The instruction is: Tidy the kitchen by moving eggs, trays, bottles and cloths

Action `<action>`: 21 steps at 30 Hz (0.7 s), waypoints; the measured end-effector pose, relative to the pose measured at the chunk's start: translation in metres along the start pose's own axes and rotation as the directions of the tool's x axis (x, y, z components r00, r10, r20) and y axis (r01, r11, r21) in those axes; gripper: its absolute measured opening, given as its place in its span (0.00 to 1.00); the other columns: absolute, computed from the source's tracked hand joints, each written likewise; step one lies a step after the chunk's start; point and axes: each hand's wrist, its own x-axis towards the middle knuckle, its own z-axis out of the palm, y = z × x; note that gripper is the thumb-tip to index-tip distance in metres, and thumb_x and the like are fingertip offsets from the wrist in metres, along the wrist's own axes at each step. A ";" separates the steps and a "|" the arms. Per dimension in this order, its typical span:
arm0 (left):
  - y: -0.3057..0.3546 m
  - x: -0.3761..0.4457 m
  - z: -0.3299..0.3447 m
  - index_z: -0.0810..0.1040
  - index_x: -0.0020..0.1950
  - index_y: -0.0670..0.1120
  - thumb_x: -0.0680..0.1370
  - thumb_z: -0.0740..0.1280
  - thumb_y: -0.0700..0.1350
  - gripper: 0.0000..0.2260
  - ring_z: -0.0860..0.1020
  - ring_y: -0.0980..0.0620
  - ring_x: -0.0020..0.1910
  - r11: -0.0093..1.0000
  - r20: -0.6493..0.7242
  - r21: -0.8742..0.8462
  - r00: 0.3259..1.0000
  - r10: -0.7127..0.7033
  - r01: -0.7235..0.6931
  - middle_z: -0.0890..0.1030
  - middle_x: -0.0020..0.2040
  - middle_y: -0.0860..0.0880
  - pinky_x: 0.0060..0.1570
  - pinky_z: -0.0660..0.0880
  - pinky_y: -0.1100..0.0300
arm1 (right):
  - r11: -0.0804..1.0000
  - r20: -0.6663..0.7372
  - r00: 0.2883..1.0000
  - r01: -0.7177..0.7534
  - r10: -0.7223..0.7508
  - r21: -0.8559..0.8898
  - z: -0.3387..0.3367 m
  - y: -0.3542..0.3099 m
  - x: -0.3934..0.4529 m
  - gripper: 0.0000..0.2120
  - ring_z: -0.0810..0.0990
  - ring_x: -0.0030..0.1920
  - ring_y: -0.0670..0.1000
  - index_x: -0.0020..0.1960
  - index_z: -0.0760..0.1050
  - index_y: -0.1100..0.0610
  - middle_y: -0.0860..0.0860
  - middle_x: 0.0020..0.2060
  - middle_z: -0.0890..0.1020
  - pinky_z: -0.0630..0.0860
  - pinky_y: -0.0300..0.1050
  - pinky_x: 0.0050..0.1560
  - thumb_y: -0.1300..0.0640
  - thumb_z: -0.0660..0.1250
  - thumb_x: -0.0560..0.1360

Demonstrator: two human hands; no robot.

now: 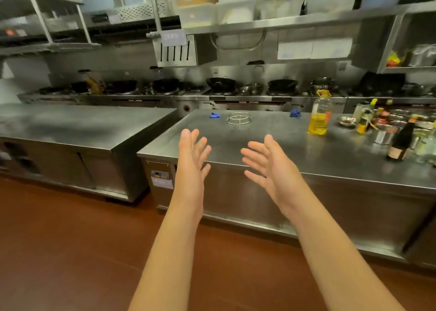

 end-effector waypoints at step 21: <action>-0.029 0.066 0.146 0.65 0.77 0.58 0.81 0.45 0.69 0.30 0.65 0.57 0.76 0.999 0.074 0.018 0.997 0.030 -0.031 0.66 0.78 0.54 0.76 0.59 0.50 | 0.985 -0.034 0.993 0.114 -0.110 0.131 -0.140 -0.054 0.079 0.27 0.77 0.65 0.49 0.71 0.71 0.54 0.51 0.64 0.80 0.72 0.52 0.68 0.39 0.50 0.82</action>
